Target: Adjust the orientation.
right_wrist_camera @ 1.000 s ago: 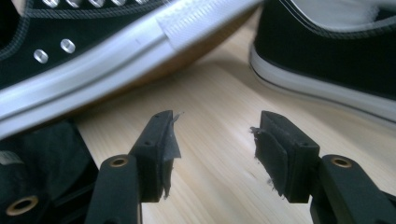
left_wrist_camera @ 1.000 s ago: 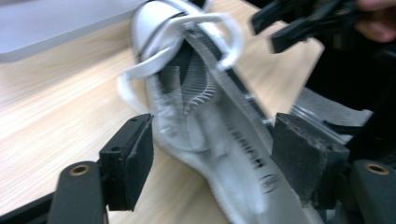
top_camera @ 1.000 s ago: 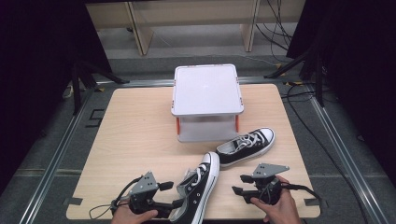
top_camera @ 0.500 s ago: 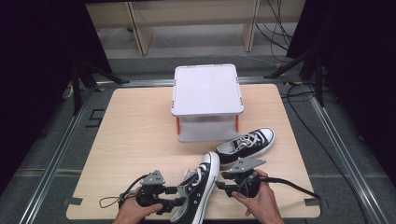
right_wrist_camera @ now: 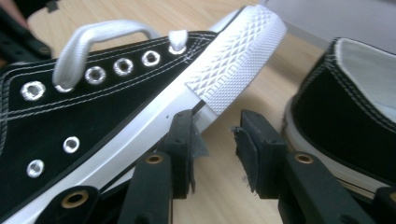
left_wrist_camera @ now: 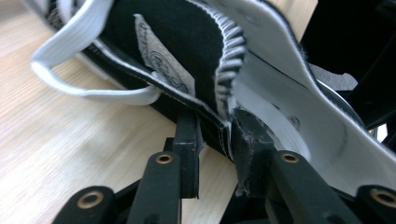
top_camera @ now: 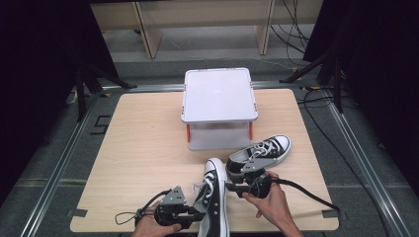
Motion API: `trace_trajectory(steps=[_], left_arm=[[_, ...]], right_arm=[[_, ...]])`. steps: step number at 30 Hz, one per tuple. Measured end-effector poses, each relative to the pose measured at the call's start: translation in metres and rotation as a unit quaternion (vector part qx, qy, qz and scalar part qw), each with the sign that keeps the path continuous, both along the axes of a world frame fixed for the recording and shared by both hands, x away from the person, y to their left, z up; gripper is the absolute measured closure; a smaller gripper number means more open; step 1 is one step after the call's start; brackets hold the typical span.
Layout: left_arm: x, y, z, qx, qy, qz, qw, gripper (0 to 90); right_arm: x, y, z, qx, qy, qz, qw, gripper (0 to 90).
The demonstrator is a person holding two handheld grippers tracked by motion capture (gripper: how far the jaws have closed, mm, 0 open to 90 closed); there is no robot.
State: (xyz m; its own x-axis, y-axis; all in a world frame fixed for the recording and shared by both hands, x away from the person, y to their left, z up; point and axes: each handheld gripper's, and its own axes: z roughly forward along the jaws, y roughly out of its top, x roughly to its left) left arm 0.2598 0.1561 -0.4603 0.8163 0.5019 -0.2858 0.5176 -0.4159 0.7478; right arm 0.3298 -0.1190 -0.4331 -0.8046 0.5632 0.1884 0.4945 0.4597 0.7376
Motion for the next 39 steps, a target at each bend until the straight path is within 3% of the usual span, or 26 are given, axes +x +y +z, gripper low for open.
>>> trace_trajectory(steps=[7,8,10,12,13,14,15,16,18,21,23,24,25,26,28,30,33,34,35,38,39], left_arm=[[0.000,0.001,0.002,-0.011,0.002,-0.002,0.9999,66.0],[-0.001,-0.001,0.002,-0.023,0.006,0.002,0.9997,66.0],[-0.001,0.000,0.004,-0.024,-0.002,-0.006,0.9997,62.2],[-0.002,0.002,0.006,-0.040,-0.001,-0.007,0.9992,54.2],[-0.001,0.003,0.006,-0.044,0.005,-0.008,0.9990,53.0],[-0.001,0.003,0.006,-0.044,0.005,-0.008,0.9990,52.1],[-0.001,0.004,0.006,-0.038,0.005,-0.010,0.9992,52.1],[0.000,0.006,0.005,-0.044,0.008,-0.002,0.9990,50.2],[0.001,0.009,0.005,-0.037,0.008,-0.002,0.9993,49.4],[0.002,0.015,0.006,-0.045,0.011,0.014,0.9988,49.1],[0.003,0.020,0.006,-0.039,0.003,0.016,0.9991,48.1],[0.005,0.027,0.006,-0.027,-0.003,0.022,0.9994,47.7],[0.005,0.028,0.005,-0.028,-0.004,0.033,0.9990,47.1],[0.006,0.031,0.004,-0.010,-0.010,0.032,0.9994,46.1],[0.006,0.032,0.003,-0.001,-0.014,0.041,0.9991,44.7],[0.007,0.034,0.002,0.005,-0.021,0.052,0.9984,42.7],[0.010,0.041,0.002,0.031,-0.037,0.058,0.9971,39.8],[0.010,0.041,0.002,0.031,-0.037,0.058,0.9971,38.8],[0.009,0.042,0.002,0.030,-0.033,0.063,0.9970,37.6],[0.012,0.052,-0.001,0.062,-0.039,0.072,0.9947,34.2],[0.012,0.052,-0.001,0.062,-0.039,0.072,0.9947,33.4]], right_arm=[[0.005,-0.002,-0.001,-0.029,-0.007,-0.001,0.9995,64.3],[0.005,-0.003,0.000,-0.041,-0.009,-0.005,0.9991,63.9],[0.003,-0.004,-0.001,-0.057,-0.009,-0.012,0.9983,63.8],[0.007,-0.005,-0.007,-0.090,-0.045,-0.007,0.9949,64.8],[0.008,-0.005,-0.008,-0.104,-0.038,-0.007,0.9939,64.0],[0.009,-0.004,-0.012,-0.089,-0.036,-0.009,0.9954,66.7],[0.009,-0.004,-0.012,-0.089,-0.036,-0.009,0.9954,66.7],[0.012,-0.002,-0.018,-0.106,-0.040,-0.005,0.9936,64.4],[0.014,-0.003,-0.018,-0.098,-0.031,-0.001,0.9947,63.2],[0.012,-0.002,-0.015,-0.087,-0.026,-0.016,0.9957,62.5],[0.012,-0.007,-0.010,-0.083,-0.027,-0.020,0.9960,62.0],[0.012,-0.013,-0.004,-0.077,-0.023,-0.024,0.9965,61.7],[0.010,-0.017,-0.001,-0.075,-0.016,-0.029,0.9966,61.5],[0.008,-0.019,0.003,-0.070,-0.008,-0.039,0.9967,61.0],[0.007,-0.022,0.005,-0.073,-0.022,-0.032,0.9966,60.8],[0.002,-0.026,0.010,-0.073,-0.014,-0.042,0.9964,60.1],[-0.006,-0.033,0.017,-0.069,-0.005,-0.054,0.9962,57.8],[-0.006,-0.033,0.017,-0.069,-0.005,-0.054,0.9962,57.8],[-0.010,-0.034,0.019,-0.062,0.011,-0.062,0.9961,55.9],[-0.014,-0.035,0.020,-0.060,0.023,-0.063,0.9959,53.9],[-0.015,-0.035,0.020,-0.062,0.021,-0.062,0.9959,53.2]])
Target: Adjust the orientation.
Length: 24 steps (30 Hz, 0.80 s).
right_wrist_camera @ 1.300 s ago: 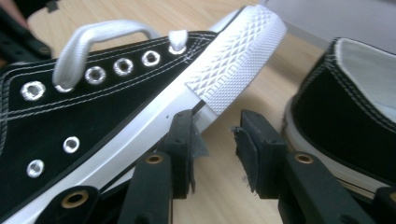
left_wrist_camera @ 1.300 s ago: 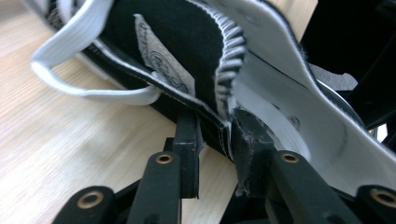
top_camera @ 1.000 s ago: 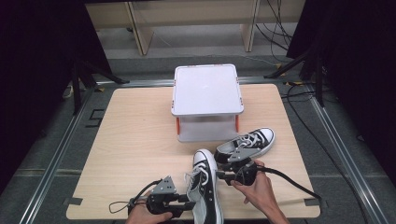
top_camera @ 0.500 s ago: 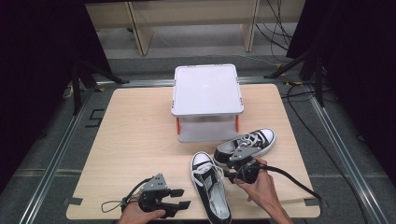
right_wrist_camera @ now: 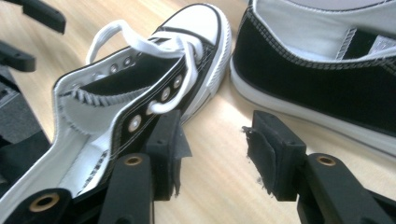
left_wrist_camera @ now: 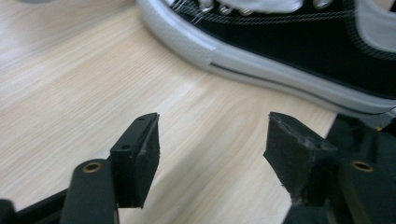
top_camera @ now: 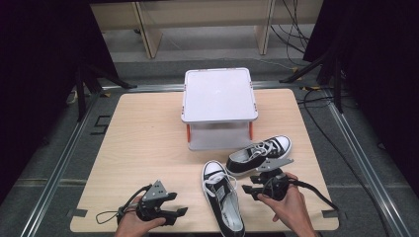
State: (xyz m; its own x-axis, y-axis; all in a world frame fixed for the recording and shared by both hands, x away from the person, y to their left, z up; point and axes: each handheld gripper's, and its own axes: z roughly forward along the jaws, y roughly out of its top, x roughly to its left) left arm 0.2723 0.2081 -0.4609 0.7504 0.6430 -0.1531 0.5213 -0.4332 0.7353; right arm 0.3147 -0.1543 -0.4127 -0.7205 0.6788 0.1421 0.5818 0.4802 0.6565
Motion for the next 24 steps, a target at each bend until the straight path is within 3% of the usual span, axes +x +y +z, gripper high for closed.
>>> trace_trajectory(steps=[5,8,10,12,13,14,17,24], left_arm=[[0.003,0.015,-0.002,0.021,-0.014,0.034,0.9991,27.2],[0.004,0.025,-0.006,0.034,-0.010,0.058,0.9977,24.1],[0.004,0.029,-0.009,0.041,-0.011,0.061,0.9972,23.9],[0.004,0.032,-0.010,0.053,-0.013,0.064,0.9965,23.9],[0.004,0.033,-0.010,0.051,-0.013,0.067,0.9964,23.9],[0.004,0.034,-0.011,0.050,-0.013,0.070,0.9963,23.9],[0.003,0.038,-0.010,0.044,-0.011,0.079,0.9959,23.7],[0.003,0.040,-0.012,0.052,-0.013,0.077,0.9956,23.6]], right_arm=[[-0.005,-0.003,0.005,0.011,0.007,0.004,0.9999,51.4],[-0.014,-0.004,0.011,0.023,0.020,-0.004,0.9995,49.4],[-0.016,-0.003,0.013,0.023,0.009,0.013,0.9996,47.9],[-0.019,-0.001,0.012,0.034,0.011,0.005,0.9994,47.7],[-0.020,0.000,0.012,0.028,0.005,0.014,0.9995,47.0],[-0.022,0.001,0.013,0.027,0.016,0.010,0.9995,46.7],[-0.026,0.005,0.014,0.021,0.015,0.030,0.9992,46.1],[-0.030,0.017,0.007,0.008,0.027,0.037,0.9989,44.7]])
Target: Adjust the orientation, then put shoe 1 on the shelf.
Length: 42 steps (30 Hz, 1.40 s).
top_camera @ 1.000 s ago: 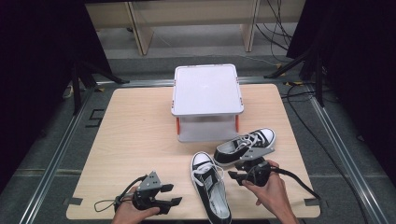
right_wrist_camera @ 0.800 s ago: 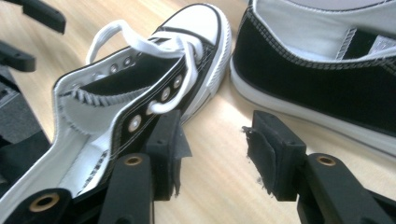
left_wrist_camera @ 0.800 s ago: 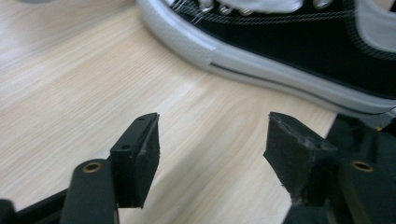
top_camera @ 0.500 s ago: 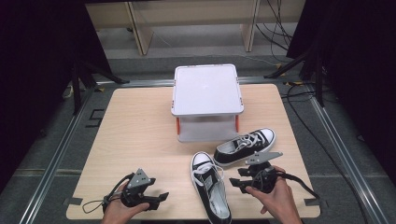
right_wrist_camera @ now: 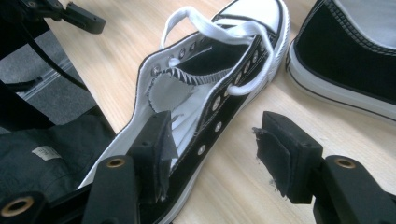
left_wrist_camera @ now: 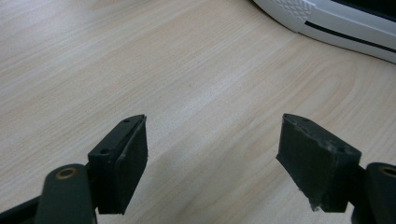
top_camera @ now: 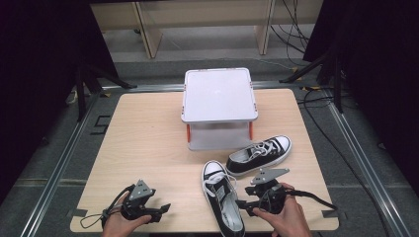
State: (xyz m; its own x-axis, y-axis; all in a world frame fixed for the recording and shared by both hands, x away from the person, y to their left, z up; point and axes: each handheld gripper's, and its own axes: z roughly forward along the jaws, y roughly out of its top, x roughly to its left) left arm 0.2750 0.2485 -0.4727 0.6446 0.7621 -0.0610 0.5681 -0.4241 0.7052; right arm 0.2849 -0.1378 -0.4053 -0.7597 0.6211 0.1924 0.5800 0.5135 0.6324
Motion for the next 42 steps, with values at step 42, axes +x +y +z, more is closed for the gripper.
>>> trace_trajectory(steps=[42], left_arm=[[-0.001,-0.003,-0.001,0.003,0.008,-0.007,0.9999,23.3]], right_arm=[[0.049,0.038,-0.015,-0.128,0.063,0.065,0.9875,65.8]])
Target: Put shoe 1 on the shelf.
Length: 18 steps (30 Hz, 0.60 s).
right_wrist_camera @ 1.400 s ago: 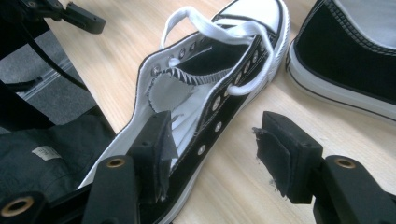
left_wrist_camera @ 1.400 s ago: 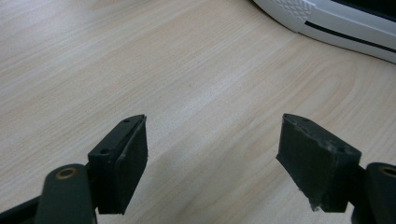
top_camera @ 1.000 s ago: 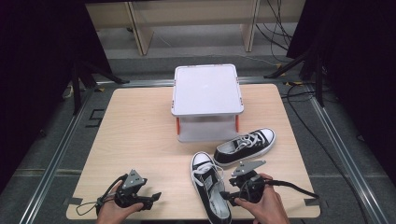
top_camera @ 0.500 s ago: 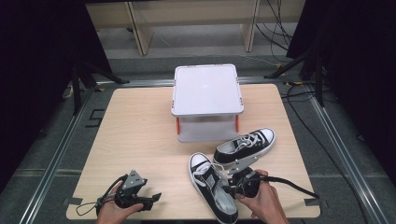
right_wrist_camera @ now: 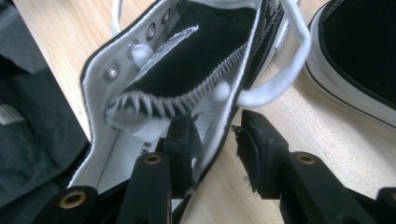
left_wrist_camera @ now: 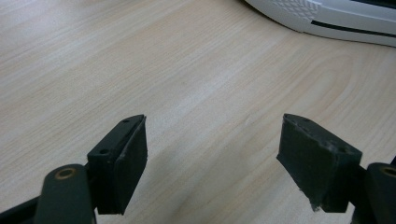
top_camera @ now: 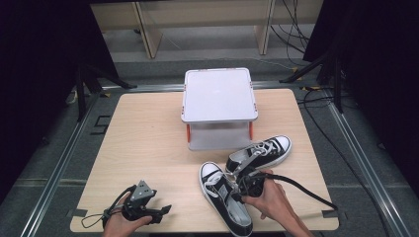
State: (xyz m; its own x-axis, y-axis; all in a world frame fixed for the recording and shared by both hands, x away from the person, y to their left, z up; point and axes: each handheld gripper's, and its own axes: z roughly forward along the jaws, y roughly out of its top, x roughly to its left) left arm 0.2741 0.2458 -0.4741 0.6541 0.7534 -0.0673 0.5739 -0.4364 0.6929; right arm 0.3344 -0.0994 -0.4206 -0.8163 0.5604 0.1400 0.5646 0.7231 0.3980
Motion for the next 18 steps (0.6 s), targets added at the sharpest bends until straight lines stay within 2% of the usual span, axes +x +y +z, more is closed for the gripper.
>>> trace_trajectory(steps=[2,4,5,6,8,9,11,15,18], left_arm=[[0.000,0.001,0.000,0.001,-0.004,-0.002,1.0000,23.3],[0.000,0.001,0.000,0.000,-0.005,-0.002,1.0000,23.3],[0.000,0.001,0.000,-0.003,-0.003,0.000,1.0000,23.3],[0.000,0.001,0.000,0.000,-0.003,-0.004,1.0000,23.3],[0.000,0.000,0.000,-0.004,0.000,-0.002,1.0000,23.3],[-0.001,0.000,0.001,-0.002,-0.001,-0.001,1.0000,23.3],[0.000,0.001,0.001,0.001,-0.006,-0.004,1.0000,23.3],[0.000,0.001,0.000,-0.001,-0.003,-0.002,1.0000,23.3],[0.000,0.001,0.001,-0.002,-0.004,-0.004,1.0000,23.2]], right_arm=[[0.007,0.004,-0.001,-0.020,0.015,0.001,0.9997,66.2],[0.012,0.008,-0.003,-0.024,0.035,0.011,0.9990,70.0],[0.012,0.008,-0.003,-0.024,0.035,0.011,0.9990,70.0],[0.014,0.011,-0.003,-0.032,0.048,0.016,0.9982,71.7],[0.016,0.012,-0.002,-0.038,0.050,0.019,0.9979,71.9],[0.019,0.012,-0.003,-0.039,0.063,0.020,0.9970,73.4],[0.022,0.011,-0.002,-0.040,0.071,0.021,0.9964,75.7],[0.023,0.011,-0.001,-0.046,0.068,0.025,0.9963,80.1],[0.023,0.014,0.002,-0.065,0.052,0.032,0.9960,85.4]])
